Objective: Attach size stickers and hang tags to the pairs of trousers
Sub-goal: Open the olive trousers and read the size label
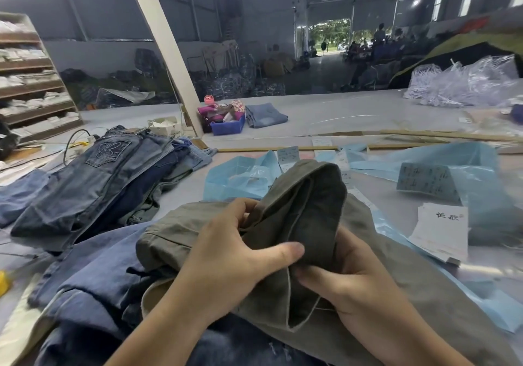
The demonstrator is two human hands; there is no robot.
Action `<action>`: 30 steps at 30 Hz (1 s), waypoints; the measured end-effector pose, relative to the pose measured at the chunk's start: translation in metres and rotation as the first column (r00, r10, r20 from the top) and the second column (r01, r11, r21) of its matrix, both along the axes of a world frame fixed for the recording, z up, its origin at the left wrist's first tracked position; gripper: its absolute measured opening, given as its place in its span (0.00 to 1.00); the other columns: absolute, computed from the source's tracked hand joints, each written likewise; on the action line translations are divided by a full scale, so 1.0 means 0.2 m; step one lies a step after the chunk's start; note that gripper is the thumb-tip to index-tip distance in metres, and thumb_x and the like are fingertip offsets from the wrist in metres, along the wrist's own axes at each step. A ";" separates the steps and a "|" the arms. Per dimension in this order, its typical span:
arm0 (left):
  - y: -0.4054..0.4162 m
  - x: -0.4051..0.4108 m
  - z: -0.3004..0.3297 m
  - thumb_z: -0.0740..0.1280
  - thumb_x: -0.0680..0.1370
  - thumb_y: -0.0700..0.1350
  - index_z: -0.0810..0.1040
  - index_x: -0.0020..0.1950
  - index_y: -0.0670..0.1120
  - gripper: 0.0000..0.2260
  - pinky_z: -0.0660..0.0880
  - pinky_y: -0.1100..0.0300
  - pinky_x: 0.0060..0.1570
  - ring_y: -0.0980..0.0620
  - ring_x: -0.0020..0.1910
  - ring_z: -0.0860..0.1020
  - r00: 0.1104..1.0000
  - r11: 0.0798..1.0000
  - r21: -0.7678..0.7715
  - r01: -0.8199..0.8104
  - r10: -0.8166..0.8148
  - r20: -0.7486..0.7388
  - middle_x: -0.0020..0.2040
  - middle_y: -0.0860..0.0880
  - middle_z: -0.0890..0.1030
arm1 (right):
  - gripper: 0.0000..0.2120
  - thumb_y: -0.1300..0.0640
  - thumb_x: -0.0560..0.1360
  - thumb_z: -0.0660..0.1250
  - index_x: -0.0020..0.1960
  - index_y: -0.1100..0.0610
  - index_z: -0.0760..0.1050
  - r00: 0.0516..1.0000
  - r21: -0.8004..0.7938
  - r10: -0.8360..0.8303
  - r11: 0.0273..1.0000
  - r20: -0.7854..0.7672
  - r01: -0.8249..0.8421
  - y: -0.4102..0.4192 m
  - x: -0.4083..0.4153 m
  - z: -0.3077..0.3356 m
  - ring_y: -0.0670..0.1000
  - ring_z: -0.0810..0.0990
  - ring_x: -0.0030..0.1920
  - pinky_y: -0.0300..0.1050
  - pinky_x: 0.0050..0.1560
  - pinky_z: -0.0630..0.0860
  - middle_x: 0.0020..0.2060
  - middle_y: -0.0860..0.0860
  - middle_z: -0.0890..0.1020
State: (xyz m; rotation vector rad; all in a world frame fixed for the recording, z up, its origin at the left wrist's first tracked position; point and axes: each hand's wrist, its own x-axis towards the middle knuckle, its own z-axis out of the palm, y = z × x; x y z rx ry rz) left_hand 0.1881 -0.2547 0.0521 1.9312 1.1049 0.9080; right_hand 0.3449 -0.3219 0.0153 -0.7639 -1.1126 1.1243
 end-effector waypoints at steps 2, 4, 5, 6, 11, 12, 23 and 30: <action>-0.02 0.00 0.02 0.69 0.62 0.61 0.78 0.49 0.61 0.17 0.79 0.56 0.43 0.62 0.39 0.81 0.992 0.994 0.104 -0.025 0.038 -0.124 0.42 0.61 0.83 | 0.20 0.81 0.70 0.63 0.53 0.62 0.79 0.998 0.008 -0.009 1.000 0.055 0.008 0.00 -0.01 0.01 0.56 0.83 0.46 0.47 0.45 0.79 0.46 0.64 0.84; -0.01 -0.01 0.03 0.65 0.65 0.54 0.79 0.47 0.59 0.12 0.79 0.54 0.40 0.59 0.35 0.81 0.986 0.991 0.131 -0.036 0.056 -0.157 0.38 0.58 0.83 | 0.17 0.76 0.67 0.65 0.48 0.58 0.81 0.999 -0.017 -0.034 0.999 0.039 0.035 0.00 -0.02 0.01 0.55 0.80 0.38 0.47 0.37 0.76 0.39 0.63 0.83; 0.00 -0.02 0.03 0.65 0.67 0.50 0.80 0.46 0.57 0.10 0.79 0.53 0.39 0.56 0.35 0.81 0.991 0.993 0.109 -0.042 0.055 -0.118 0.37 0.55 0.84 | 0.16 0.72 0.64 0.64 0.46 0.58 0.80 0.998 -0.059 -0.057 0.997 0.006 0.057 0.00 -0.01 0.01 0.55 0.77 0.34 0.45 0.32 0.73 0.36 0.61 0.80; 0.01 -0.03 0.03 0.66 0.69 0.44 0.82 0.44 0.54 0.08 0.78 0.53 0.36 0.53 0.35 0.82 0.998 0.998 0.040 -0.045 0.047 -0.034 0.36 0.52 0.84 | 0.15 0.69 0.62 0.63 0.46 0.58 0.80 0.996 -0.112 -0.090 0.990 -0.020 0.087 0.00 0.00 0.00 0.54 0.74 0.31 0.43 0.30 0.69 0.34 0.59 0.78; -0.03 -0.04 0.02 0.62 0.64 0.31 0.81 0.29 0.46 0.13 0.70 0.65 0.23 0.52 0.24 0.77 0.880 0.892 -0.402 0.207 0.010 0.475 0.27 0.45 0.79 | 0.19 0.64 0.58 0.60 0.48 0.58 0.77 0.983 -0.243 -0.185 0.953 0.016 0.183 0.01 0.04 -0.02 0.54 0.70 0.29 0.45 0.28 0.69 0.33 0.53 0.79; -0.04 -0.03 0.02 0.60 0.63 0.32 0.80 0.27 0.45 0.13 0.69 0.66 0.22 0.53 0.22 0.75 0.866 0.871 -0.429 0.239 0.009 0.501 0.25 0.46 0.77 | 0.18 0.64 0.59 0.60 0.47 0.57 0.78 0.987 -0.240 -0.160 0.957 0.026 0.161 0.01 0.03 -0.02 0.55 0.73 0.31 0.47 0.31 0.72 0.35 0.53 0.81; -0.07 0.02 0.00 0.62 0.61 0.40 0.78 0.39 0.43 0.09 0.63 0.53 0.35 0.45 0.35 0.71 0.867 0.849 -0.476 0.231 0.043 0.497 0.36 0.41 0.73 | 0.23 0.47 0.63 0.77 0.48 0.45 0.64 0.427 0.388 -0.772 0.615 0.470 0.686 -0.05 -0.02 0.00 0.42 0.71 0.38 0.33 0.42 0.69 0.40 0.42 0.70; -0.09 0.04 -0.03 0.64 0.67 0.39 0.80 0.39 0.43 0.06 0.69 0.63 0.25 0.51 0.29 0.74 0.867 0.868 -0.376 0.325 -0.114 0.486 0.33 0.43 0.76 | 0.24 0.30 0.63 0.65 0.30 0.50 0.63 0.367 0.381 -0.548 0.815 0.752 0.437 -0.08 -0.08 0.07 0.46 0.70 0.31 0.40 0.31 0.63 0.27 0.44 0.69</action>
